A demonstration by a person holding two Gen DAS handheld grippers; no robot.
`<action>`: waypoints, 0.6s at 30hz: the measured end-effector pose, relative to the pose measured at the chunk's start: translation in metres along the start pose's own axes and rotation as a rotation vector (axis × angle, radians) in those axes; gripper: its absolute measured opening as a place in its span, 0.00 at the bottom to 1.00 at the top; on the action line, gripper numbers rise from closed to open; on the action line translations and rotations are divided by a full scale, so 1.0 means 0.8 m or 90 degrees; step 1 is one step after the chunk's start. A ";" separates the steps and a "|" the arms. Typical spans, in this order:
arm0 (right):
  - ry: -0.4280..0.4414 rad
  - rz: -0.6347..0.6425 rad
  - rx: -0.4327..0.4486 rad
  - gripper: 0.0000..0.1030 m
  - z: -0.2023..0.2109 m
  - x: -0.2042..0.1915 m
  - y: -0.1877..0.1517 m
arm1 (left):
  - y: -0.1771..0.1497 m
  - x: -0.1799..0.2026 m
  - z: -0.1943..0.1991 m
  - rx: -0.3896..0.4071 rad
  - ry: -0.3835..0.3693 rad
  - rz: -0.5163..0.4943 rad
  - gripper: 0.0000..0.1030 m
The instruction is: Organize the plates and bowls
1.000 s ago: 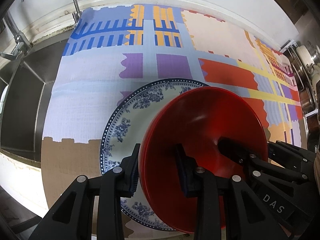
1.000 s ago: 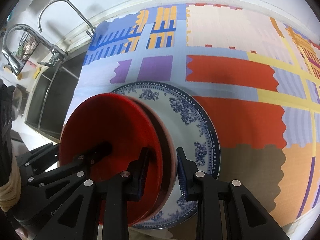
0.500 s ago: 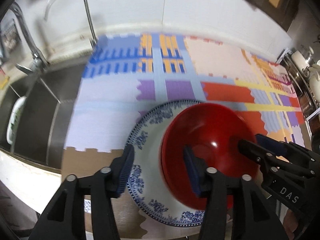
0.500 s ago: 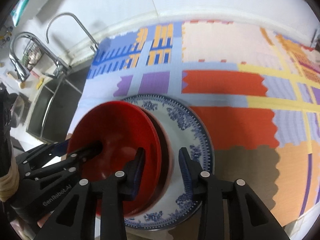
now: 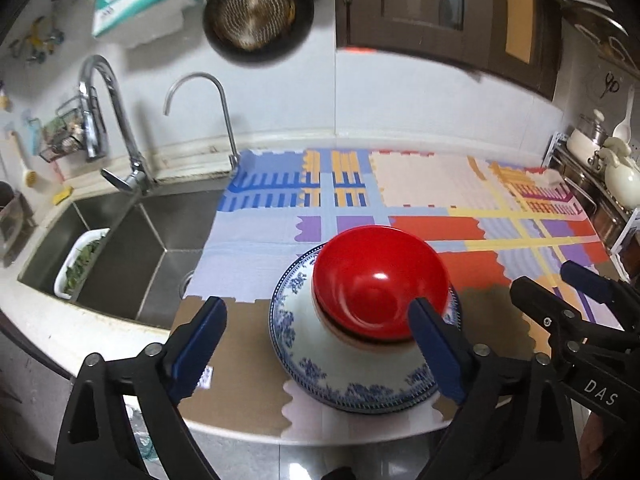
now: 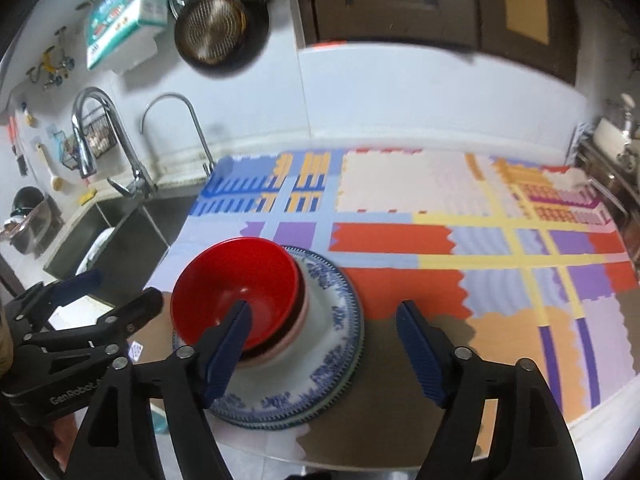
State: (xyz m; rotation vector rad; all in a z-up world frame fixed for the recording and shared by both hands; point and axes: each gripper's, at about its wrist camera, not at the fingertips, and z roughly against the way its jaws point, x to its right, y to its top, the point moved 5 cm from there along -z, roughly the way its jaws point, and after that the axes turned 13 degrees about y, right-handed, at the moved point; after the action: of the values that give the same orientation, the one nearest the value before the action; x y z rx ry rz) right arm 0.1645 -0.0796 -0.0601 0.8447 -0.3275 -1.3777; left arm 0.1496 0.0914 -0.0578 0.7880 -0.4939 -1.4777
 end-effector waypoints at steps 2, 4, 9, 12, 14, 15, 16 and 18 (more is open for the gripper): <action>-0.003 0.011 0.020 0.77 0.021 0.000 -0.008 | -0.009 -0.001 0.018 0.020 0.013 0.001 0.92; -0.010 0.028 0.042 0.80 0.044 -0.002 -0.017 | -0.020 -0.002 0.038 0.042 0.025 0.005 0.95; -0.025 0.055 0.087 0.85 0.097 -0.007 -0.045 | -0.047 -0.004 0.090 0.088 0.046 0.013 0.98; -0.029 0.056 0.105 0.86 0.126 -0.008 -0.060 | -0.060 -0.002 0.118 0.108 0.056 0.011 0.99; -0.032 0.055 0.114 0.87 0.144 -0.009 -0.069 | -0.069 0.000 0.137 0.121 0.059 0.010 1.00; -0.035 0.056 0.118 0.87 0.151 -0.009 -0.073 | -0.072 0.000 0.144 0.125 0.060 0.010 1.00; -0.038 0.057 0.124 0.87 0.161 -0.010 -0.078 | -0.076 0.001 0.152 0.129 0.059 0.009 1.00; -0.041 0.059 0.132 0.87 0.179 -0.011 -0.087 | -0.084 0.002 0.168 0.137 0.059 0.013 1.00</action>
State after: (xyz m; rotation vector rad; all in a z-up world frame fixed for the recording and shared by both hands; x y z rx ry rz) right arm 0.0183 -0.1166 -0.0090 0.9445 -0.5614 -1.3009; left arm 0.0061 0.0736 -0.0168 1.0136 -0.5957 -1.3764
